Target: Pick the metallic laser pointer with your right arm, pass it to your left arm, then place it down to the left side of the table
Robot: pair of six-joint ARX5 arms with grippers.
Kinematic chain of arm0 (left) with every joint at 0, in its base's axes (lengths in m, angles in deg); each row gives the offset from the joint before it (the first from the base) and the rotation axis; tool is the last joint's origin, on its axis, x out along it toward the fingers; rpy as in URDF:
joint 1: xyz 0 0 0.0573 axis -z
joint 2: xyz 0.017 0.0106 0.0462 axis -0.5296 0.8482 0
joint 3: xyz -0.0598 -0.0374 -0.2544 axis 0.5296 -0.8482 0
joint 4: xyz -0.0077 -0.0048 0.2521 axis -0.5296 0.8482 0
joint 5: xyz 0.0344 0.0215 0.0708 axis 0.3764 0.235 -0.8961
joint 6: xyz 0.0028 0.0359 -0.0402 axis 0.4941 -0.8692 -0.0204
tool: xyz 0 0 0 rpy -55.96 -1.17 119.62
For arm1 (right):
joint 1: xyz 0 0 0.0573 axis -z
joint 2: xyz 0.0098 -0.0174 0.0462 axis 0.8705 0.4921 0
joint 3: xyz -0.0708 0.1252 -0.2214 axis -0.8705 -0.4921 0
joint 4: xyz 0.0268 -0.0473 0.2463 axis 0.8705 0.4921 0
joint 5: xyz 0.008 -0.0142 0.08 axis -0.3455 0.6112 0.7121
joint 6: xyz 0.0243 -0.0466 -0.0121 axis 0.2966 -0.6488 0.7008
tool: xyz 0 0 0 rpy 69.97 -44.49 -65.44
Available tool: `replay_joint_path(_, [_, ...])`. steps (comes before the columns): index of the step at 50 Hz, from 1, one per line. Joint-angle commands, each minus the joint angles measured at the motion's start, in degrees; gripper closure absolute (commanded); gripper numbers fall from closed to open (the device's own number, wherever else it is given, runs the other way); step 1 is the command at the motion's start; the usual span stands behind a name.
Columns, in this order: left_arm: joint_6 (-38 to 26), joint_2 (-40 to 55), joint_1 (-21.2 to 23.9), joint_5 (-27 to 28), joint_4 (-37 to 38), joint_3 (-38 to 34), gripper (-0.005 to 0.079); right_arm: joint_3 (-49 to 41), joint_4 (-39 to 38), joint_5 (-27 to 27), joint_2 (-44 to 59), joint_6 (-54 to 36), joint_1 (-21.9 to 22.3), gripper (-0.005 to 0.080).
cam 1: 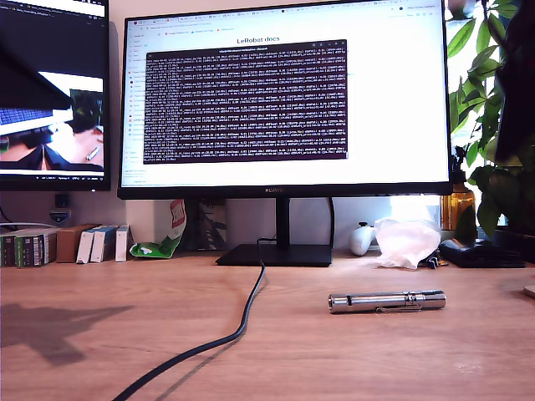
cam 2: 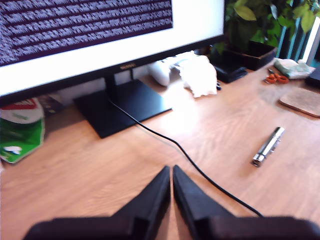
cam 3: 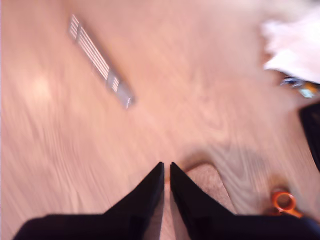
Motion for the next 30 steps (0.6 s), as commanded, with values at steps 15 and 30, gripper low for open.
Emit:
replay_joint_path(15, [-0.3,0.2,1.0,0.3,-0.9,0.2,0.0764,0.9,-0.5,-10.9,5.9,-13.6,-9.4,0.0763])
replay_joint_path(30, [-0.3,0.2,1.0,0.3,-0.9,0.2,0.0764,0.9,-8.2,-10.6,10.3,-13.3,-13.9,0.0763])
